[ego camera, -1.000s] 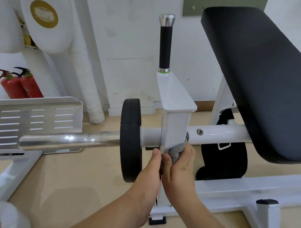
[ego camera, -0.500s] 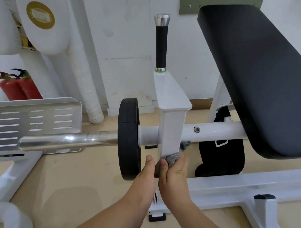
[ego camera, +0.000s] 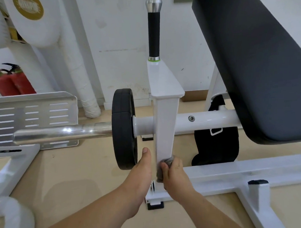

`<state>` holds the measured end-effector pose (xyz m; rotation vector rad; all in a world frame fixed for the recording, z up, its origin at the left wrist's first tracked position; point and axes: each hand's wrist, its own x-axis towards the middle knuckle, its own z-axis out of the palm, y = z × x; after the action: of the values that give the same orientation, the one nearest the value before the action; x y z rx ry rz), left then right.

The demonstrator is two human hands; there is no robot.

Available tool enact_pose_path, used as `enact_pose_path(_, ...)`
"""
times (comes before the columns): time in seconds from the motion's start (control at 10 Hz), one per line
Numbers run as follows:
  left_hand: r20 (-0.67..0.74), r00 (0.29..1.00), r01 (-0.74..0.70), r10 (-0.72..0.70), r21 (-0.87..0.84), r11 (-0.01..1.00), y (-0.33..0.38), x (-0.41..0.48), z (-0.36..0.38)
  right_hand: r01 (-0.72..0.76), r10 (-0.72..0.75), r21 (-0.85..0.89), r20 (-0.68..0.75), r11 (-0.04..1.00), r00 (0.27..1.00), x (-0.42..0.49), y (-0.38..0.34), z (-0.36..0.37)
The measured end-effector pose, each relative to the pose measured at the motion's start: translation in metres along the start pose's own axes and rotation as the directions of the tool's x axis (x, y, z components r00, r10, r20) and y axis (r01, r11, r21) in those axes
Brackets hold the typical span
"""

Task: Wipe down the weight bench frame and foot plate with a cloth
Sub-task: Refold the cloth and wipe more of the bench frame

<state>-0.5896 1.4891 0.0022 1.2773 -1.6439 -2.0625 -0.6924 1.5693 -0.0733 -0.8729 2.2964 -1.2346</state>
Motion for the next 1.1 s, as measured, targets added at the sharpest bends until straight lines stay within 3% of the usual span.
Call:
enact_pose_path(0.1,-0.032,0.999,0.044,-0.042,0.059,0.997,0.01,-0.023,0.007,-0.024,0.024,0.024,0.034,0.999,0.999,-0.003,-0.009,-0.022)
enact_pose_path(0.2,-0.037,0.996,-0.072,0.079,0.171,0.983,0.011,-0.034,0.009,0.152,-0.16,-0.081,-0.109,0.985,0.981,-0.024,-0.052,-0.049)
enact_pose_path(0.3,0.088,0.992,-0.096,0.092,0.04,0.995,0.021,-0.046,0.016,0.239,-0.239,-0.022,-0.009,0.971,0.971,-0.043,-0.071,-0.065)
enact_pose_path(0.4,0.134,0.99,-0.038,0.052,-0.107,0.994,0.027,-0.049,0.023,0.139,-0.199,0.199,0.322,0.97,0.926,-0.053,-0.078,-0.071)
enact_pose_path(0.5,0.036,0.999,-0.035,0.038,-0.072,0.997,0.033,-0.048,0.018,-0.072,-0.13,0.392,0.464,0.917,0.876,-0.054,-0.09,-0.09)
enact_pose_path(0.6,-0.096,0.986,-0.122,0.134,0.128,0.984,0.038,-0.051,0.014,-0.015,-0.098,0.464,0.218,0.886,0.971,-0.051,-0.092,-0.099)
enact_pose_path(0.7,-0.297,0.892,-0.3,0.34,0.174,0.938,0.049,-0.064,0.018,0.114,-0.012,0.416,-0.24,0.902,0.971,-0.049,-0.089,-0.099)
enact_pose_path(0.8,-0.373,0.733,-0.57,0.568,0.119,0.813,0.069,-0.074,0.034,0.076,0.034,0.381,-0.273,0.921,0.962,-0.046,-0.083,-0.095)
enact_pose_path(0.9,-0.288,0.701,-0.677,0.653,0.02,0.735,0.087,-0.069,0.059,0.026,0.074,0.418,-0.221,0.908,0.972,-0.044,-0.076,-0.088)
enact_pose_path(1.0,-0.209,0.737,-0.669,0.643,-0.096,0.737,0.082,-0.058,0.077,-0.019,0.12,0.446,-0.2,0.895,0.972,-0.044,-0.073,-0.091)
enact_pose_path(1.1,-0.179,0.807,-0.584,0.562,-0.102,0.805,0.063,-0.044,0.076,-0.044,0.162,0.507,-0.191,0.861,0.968,-0.044,-0.074,-0.096)
